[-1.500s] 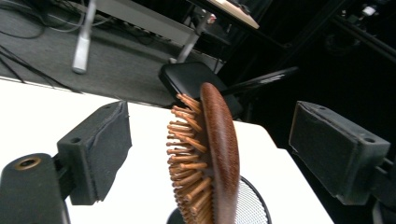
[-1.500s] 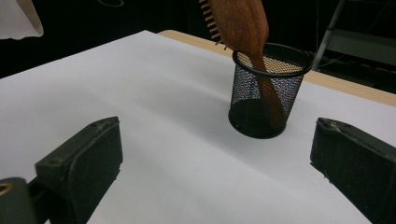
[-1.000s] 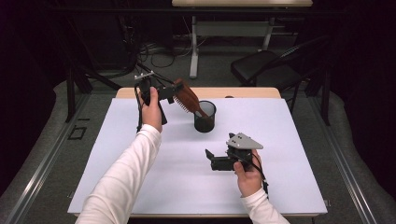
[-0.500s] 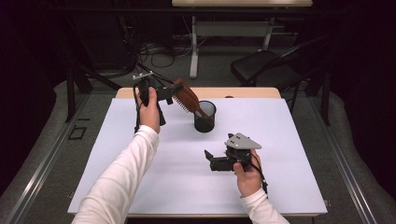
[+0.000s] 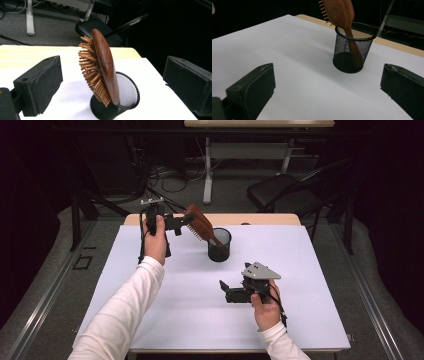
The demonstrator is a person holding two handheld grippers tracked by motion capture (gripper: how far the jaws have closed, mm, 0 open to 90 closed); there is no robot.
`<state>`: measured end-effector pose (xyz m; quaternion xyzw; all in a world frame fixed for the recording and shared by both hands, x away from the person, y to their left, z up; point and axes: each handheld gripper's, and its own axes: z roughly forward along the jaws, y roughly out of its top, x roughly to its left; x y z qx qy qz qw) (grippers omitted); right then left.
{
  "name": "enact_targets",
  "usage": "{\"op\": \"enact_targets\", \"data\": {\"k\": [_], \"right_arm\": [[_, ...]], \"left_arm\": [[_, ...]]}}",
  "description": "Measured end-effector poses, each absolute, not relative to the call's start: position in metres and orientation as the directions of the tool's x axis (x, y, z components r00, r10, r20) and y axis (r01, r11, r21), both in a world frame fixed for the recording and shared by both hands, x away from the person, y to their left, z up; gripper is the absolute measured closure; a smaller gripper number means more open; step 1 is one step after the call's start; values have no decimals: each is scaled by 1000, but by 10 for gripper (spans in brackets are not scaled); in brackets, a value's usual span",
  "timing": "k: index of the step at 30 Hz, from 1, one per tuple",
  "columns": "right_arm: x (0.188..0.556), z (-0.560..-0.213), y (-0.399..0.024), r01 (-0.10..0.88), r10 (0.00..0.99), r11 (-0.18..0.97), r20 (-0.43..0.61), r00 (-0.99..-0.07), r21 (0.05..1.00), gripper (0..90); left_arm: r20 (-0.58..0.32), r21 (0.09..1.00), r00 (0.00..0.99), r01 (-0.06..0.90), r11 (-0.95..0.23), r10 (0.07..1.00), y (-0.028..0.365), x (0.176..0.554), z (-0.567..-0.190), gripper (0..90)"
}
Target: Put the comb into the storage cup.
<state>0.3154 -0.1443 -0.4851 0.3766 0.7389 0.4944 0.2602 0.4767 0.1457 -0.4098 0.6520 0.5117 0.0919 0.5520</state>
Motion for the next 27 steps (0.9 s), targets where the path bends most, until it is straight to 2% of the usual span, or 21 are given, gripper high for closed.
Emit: {"op": "enact_targets", "data": {"k": [14,27], "right_arm": [[316,-484,-146,299,817,225,-12,-577,928,0],[315,-483,-145,297,816,226,-14,-577,928,0]], "left_arm": [[-333,840,514,542,1,791,147,462,-401,27],[-321,839,549,542,-37,772,146,448,-397,27]]}}
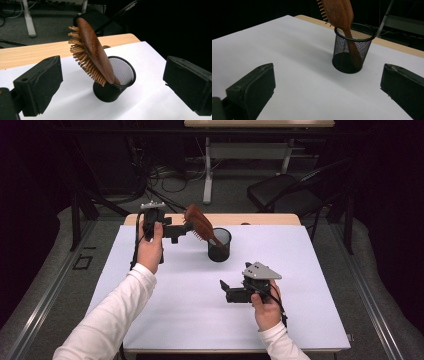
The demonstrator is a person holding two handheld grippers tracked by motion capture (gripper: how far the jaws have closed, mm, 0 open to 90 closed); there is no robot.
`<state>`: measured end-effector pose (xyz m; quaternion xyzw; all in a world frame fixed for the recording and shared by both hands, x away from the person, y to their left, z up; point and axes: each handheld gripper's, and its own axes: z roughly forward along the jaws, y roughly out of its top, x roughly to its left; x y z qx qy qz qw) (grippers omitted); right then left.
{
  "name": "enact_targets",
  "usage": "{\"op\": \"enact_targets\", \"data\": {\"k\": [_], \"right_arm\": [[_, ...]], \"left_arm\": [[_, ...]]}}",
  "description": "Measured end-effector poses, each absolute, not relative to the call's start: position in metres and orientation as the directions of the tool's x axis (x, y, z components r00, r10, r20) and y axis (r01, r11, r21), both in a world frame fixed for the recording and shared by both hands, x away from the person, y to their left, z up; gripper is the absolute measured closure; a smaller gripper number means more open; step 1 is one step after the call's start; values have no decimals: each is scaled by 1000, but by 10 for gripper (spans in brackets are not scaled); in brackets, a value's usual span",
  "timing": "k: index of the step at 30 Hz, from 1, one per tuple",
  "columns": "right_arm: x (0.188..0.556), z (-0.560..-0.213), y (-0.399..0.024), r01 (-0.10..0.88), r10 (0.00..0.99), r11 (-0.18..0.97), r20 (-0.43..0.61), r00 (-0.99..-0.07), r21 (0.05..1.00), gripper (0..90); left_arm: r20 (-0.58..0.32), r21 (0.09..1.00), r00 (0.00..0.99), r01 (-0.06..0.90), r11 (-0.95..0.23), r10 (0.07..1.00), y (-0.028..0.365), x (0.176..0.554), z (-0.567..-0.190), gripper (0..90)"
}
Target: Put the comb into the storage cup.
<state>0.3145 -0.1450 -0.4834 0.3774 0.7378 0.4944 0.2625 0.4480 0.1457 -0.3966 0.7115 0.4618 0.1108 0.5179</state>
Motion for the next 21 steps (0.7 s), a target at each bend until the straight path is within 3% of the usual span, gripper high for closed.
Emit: {"op": "enact_targets", "data": {"k": [21], "right_arm": [[317,-486,-142,309,815,243,-21,-579,920,0]], "left_arm": [[-282,840,604,531,-113,746,165,423,-402,27]]}}
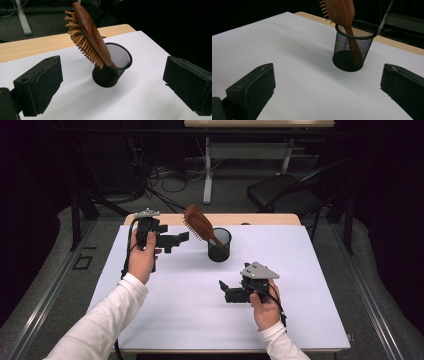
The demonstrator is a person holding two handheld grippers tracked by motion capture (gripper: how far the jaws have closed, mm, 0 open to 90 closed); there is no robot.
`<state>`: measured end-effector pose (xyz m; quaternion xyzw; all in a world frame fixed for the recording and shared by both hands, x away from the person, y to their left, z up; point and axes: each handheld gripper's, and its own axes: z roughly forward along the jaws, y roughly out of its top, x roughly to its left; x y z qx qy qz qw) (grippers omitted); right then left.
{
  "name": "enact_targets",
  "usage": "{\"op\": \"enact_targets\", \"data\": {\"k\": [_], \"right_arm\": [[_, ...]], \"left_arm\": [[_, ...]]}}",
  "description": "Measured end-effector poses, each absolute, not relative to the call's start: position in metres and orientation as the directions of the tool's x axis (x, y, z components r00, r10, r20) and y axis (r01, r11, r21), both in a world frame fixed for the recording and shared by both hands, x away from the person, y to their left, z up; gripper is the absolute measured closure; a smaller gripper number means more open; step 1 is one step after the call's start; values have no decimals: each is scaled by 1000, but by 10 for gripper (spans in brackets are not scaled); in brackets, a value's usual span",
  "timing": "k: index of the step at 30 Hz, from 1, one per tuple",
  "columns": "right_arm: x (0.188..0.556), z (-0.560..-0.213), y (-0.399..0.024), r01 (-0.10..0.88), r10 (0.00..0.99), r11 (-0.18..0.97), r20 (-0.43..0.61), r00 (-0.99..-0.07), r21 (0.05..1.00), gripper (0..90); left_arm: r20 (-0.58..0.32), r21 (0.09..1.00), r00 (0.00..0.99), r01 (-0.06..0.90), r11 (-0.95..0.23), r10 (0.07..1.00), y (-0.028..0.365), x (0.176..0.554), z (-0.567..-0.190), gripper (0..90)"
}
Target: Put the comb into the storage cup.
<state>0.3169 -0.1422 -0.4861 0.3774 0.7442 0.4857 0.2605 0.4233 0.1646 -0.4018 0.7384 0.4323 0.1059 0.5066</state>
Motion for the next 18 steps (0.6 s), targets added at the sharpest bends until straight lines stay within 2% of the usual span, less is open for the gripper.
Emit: {"op": "enact_targets", "data": {"k": [18], "right_arm": [[320,-479,-153,324,823,241,-16,-568,915,0]], "left_arm": [[-259,842,656,513,-167,709,192,394,-408,27]]}}
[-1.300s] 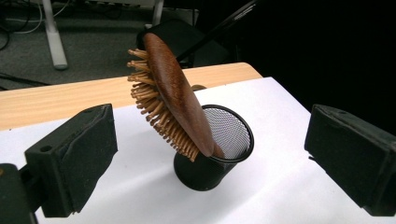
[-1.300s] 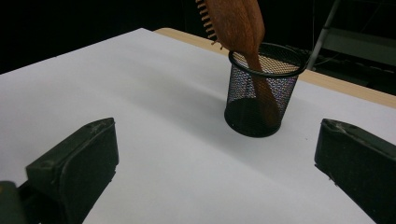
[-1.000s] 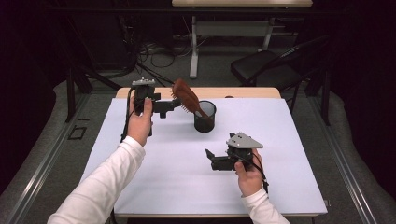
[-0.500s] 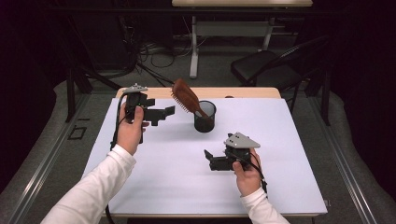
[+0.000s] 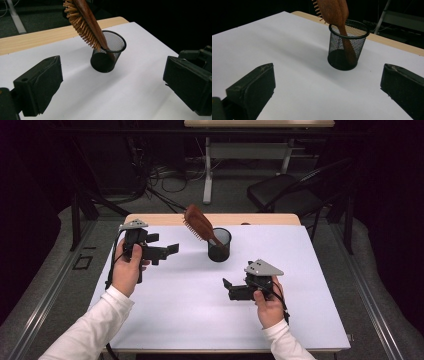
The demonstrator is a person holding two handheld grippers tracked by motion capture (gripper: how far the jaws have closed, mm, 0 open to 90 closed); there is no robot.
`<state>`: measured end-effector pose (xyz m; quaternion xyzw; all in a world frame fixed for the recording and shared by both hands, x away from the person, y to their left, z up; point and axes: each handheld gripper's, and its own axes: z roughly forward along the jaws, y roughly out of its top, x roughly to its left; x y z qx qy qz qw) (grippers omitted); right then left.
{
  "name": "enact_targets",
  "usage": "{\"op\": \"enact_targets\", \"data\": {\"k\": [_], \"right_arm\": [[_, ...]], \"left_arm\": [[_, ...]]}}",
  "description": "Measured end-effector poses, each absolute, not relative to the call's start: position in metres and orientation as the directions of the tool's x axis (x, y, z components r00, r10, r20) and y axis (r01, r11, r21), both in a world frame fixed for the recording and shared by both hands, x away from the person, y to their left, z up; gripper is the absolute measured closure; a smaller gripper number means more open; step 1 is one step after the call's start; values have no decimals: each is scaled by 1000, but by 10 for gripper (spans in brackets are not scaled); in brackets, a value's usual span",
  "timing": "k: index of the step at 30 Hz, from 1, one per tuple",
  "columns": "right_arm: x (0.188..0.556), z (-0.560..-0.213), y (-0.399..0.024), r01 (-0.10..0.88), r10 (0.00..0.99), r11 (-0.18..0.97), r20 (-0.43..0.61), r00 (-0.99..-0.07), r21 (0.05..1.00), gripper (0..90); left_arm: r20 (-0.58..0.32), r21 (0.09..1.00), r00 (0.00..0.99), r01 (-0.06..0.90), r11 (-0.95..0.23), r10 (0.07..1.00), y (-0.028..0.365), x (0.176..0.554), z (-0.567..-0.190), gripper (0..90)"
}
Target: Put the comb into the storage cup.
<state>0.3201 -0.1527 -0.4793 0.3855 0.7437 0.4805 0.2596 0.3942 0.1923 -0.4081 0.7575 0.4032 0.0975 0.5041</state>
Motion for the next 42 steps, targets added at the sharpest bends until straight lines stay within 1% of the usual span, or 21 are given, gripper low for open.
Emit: {"op": "enact_targets", "data": {"k": [4,16,22,30,38,42], "right_arm": [[319,-476,-160,327,828,237,-14,-561,915,0],[316,-474,-181,344,845,223,-5,-534,912,0],[316,-475,-193,354,860,215,-5,-511,910,0],[315,-478,-209,369,878,199,2,-479,908,0],[313,-485,-222,390,892,194,3,-452,900,0],[311,-488,-229,398,899,192,2,-438,897,0]], "left_arm": [[-239,846,667,500,-185,706,198,388,-412,27],[-272,835,650,526,-161,709,218,373,-426,27],[-268,831,633,534,-159,727,228,370,-432,27],[-278,825,599,550,-133,751,244,366,-441,27],[-329,814,555,577,-69,764,259,360,-460,27],[-338,809,534,585,-50,775,265,356,-468,27]]}}
